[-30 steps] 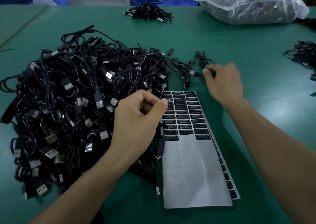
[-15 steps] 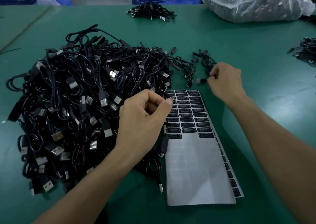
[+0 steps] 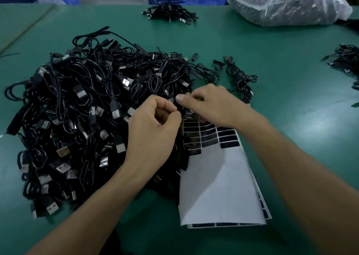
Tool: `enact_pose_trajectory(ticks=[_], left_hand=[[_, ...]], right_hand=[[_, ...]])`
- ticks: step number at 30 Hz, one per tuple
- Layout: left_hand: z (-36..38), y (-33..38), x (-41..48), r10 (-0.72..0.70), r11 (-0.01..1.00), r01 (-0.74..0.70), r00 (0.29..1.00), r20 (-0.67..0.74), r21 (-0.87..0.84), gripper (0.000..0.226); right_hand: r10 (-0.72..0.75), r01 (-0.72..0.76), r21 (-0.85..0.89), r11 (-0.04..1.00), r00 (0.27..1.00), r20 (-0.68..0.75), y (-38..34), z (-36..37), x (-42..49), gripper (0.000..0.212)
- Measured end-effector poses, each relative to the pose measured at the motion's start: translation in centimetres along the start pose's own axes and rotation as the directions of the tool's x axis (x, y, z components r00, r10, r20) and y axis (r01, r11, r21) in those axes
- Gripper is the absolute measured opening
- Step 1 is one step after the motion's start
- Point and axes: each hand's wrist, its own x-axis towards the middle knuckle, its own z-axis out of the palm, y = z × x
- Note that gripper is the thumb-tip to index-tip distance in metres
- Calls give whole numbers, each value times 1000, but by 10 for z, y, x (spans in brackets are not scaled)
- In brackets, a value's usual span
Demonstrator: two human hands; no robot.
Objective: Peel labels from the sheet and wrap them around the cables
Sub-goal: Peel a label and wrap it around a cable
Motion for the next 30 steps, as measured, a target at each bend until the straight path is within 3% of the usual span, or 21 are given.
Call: enact_pose_trajectory(ticks=[2, 5, 8, 10, 14, 16, 20, 25, 28, 30], left_hand=[[-1, 0, 0, 1, 1000, -1, 1000, 14, -2, 18], [-3, 0, 0, -17, 1000, 17, 1000, 16, 9, 24], [-5, 1, 2, -52, 997, 52, 999, 5, -51, 31], [-5, 2, 2, -60, 996, 60, 998, 7, -69, 32], [-6, 1, 4, -50, 997, 51, 999, 10, -55, 35], [-6, 1, 4, -44, 998, 45, 999, 13, -50, 36], [-7, -1, 4, -37, 998, 39, 999, 39, -41, 36], [-8, -2, 6, -16, 1000, 16, 999, 51, -6, 32], [-11, 3, 7, -7, 1000, 7, 999, 52, -7, 29], [-14, 9, 8, 77, 995, -78, 997, 22, 69, 31]], right_hand=[[-17, 16, 28, 999, 998, 63, -1, -1, -5, 44], [-7, 9, 109, 994, 1000, -19, 5, 2, -12, 21], [74, -43, 172, 984, 981, -177, 14, 11, -27, 21], [25, 17, 197, 980, 977, -210, 15, 13, -41, 27], [-85, 75, 101, 992, 991, 99, 5, 17, -60, 35], [-55, 52, 26, 998, 988, 143, 0, 22, -63, 46], [-31, 32, 60, 998, 999, -7, -8, 37, -67, 29], [-49, 47, -16, 999, 982, -180, -12, 56, -65, 14], [-40, 68, 115, 991, 973, -227, -8, 56, -65, 13], [-17, 67, 193, 979, 969, -246, -7, 56, -66, 15]])
